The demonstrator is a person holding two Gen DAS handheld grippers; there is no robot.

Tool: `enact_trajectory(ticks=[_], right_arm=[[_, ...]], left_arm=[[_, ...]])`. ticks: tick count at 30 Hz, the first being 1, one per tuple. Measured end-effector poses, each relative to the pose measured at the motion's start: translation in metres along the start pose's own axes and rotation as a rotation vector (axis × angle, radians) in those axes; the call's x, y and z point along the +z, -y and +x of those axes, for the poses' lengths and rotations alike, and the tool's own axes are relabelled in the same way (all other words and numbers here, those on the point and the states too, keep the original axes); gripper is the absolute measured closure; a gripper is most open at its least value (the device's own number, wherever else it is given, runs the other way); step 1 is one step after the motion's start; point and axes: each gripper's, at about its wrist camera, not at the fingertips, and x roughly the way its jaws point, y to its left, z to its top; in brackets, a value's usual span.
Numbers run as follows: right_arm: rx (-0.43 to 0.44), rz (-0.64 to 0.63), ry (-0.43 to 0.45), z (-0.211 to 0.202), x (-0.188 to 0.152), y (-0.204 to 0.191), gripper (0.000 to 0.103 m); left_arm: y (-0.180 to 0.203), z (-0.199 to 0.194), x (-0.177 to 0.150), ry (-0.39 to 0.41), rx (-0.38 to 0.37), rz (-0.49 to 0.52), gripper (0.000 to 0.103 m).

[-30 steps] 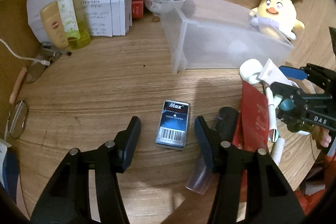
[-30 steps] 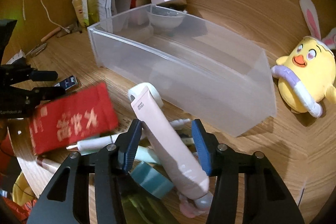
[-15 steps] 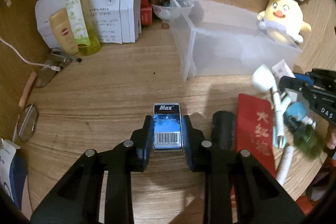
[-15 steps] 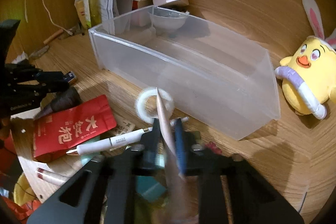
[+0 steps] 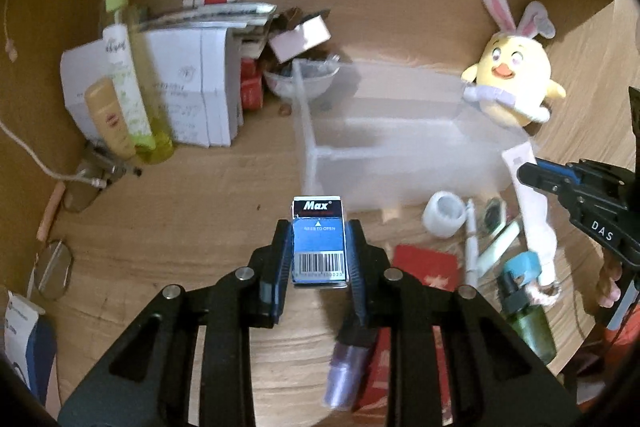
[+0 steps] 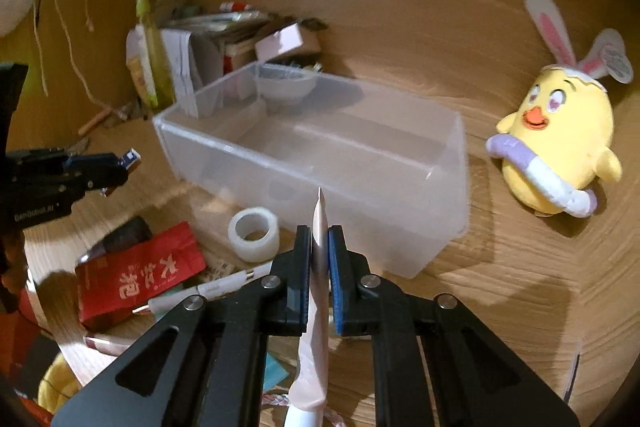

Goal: Organize objects
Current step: 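Close the left gripper on the blue Max box while the right gripper grasps the pink-white tube, then lower the Max box into the clear bin and open the left gripper while the right carries the tube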

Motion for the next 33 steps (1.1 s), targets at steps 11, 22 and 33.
enact_trajectory(ticks=[11, 22, 33], right_arm=[[-0.018, 0.053, 0.124, -0.035, 0.016, 0.019, 0.096], [0.002, 0.072, 0.219, -0.068, 0.030, 0.022, 0.096], [-0.059, 0.069, 0.340, -0.099, 0.065, 0.030, 0.096]], left_arm=[[0.017, -0.012, 0.030, 0.079, -0.029, 0.004, 0.076], [0.026, -0.014, 0.048, 0.106, -0.042, 0.012, 0.076], [0.023, 0.001, 0.069, 0.087, -0.045, 0.001, 0.076]])
